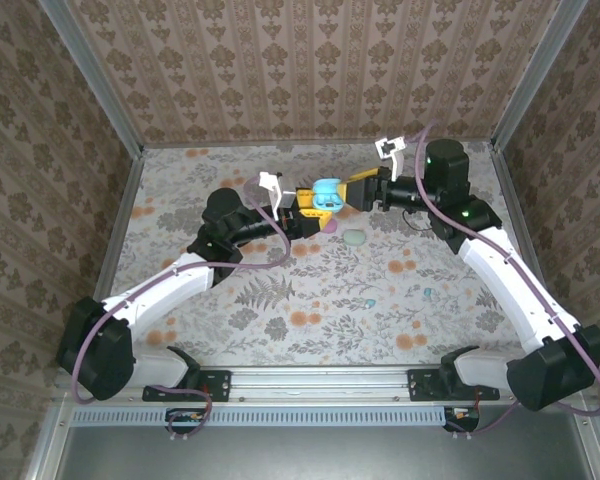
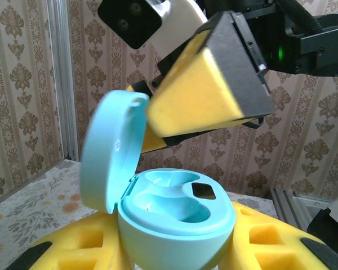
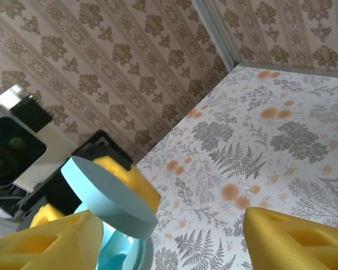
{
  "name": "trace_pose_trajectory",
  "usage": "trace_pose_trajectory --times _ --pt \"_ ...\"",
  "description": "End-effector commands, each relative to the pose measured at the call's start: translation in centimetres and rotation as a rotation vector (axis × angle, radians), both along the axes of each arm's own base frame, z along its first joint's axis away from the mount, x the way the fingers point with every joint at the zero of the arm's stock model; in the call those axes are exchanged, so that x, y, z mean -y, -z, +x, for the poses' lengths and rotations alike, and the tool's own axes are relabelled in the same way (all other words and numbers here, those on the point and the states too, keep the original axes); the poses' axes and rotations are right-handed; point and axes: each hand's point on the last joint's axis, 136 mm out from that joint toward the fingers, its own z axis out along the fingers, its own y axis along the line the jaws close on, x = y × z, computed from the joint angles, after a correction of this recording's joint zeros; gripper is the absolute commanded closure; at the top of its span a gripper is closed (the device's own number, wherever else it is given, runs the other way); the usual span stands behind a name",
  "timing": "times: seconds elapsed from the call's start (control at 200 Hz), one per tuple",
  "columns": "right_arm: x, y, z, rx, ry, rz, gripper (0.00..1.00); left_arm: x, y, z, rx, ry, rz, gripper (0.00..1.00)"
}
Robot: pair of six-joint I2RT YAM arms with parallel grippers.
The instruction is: Insert the wireless bluetooth earbuds into the charging case
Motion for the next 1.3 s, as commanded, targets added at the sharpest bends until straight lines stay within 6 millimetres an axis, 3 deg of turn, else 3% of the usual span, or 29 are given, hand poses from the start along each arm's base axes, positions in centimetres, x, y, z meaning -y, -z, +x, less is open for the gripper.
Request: trace_pose_trajectory --times 0.0,0.275,0.375,0.435,0.53,0.6,0.675,0.755,0.845,0.94,1.105,1.295 --pt "0.3 -1.8 1.0 0.005 0.058 0.024 0.32 0.0 -1.5 -0.5 0.039 0.014 -0.025 0.71" --pt "0.5 -4.7 -1.7 0.040 0.011 0.077 0.29 -0.9 -0.7 0.9 0.034 -0.104 -0.036 0.71" --pt "1.8 -4.8 -2.3 0.046 0.077 0.053 0.30 -1.4 -0.8 1.6 0.036 -0.154 -0.055 0.71" --pt "3.3 -3.8 -2.0 0.022 0.163 0.014 0.31 -1.6 -0.9 1.8 0.036 -0.167 -0.063 0.71" --pt "6.9 0.1 -0.9 -0.101 0.348 -0.074 0.37 -2.0 -0.9 2.0 0.033 -0.181 -0.070 0.71" --pt "10.0 4.6 -0.3 -0.272 0.488 -0.129 0.44 -2.4 -0.8 2.2 0.030 -0.193 -0.075 0.71" --pt "12.1 9.7 -0.7 -0.489 0.572 -0.151 0.52 -2.9 -0.9 2.4 0.029 -0.210 -0.085 0.71" --pt "12.4 14.3 -2.2 -0.663 0.570 -0.185 0.53 -3.3 -0.8 2.4 0.024 -0.224 -0.090 0.71" --pt "14.5 19.7 -4.5 -0.837 0.690 -0.284 0.52 -3.8 -0.6 2.4 0.021 -0.234 -0.089 0.71" --pt "16.0 24.1 -6.8 -0.956 0.774 -0.333 0.52 -4.0 -0.4 2.3 0.018 -0.238 -0.085 0.71" --pt "13.4 27.9 -9.0 -1.153 0.742 -0.189 0.54 -4.2 -0.2 2.3 0.016 -0.239 -0.079 0.71" --pt "10.3 30.5 -10.7 -1.245 0.731 -0.149 0.48 -4.4 -0.1 2.3 0.026 -0.247 -0.072 0.71"
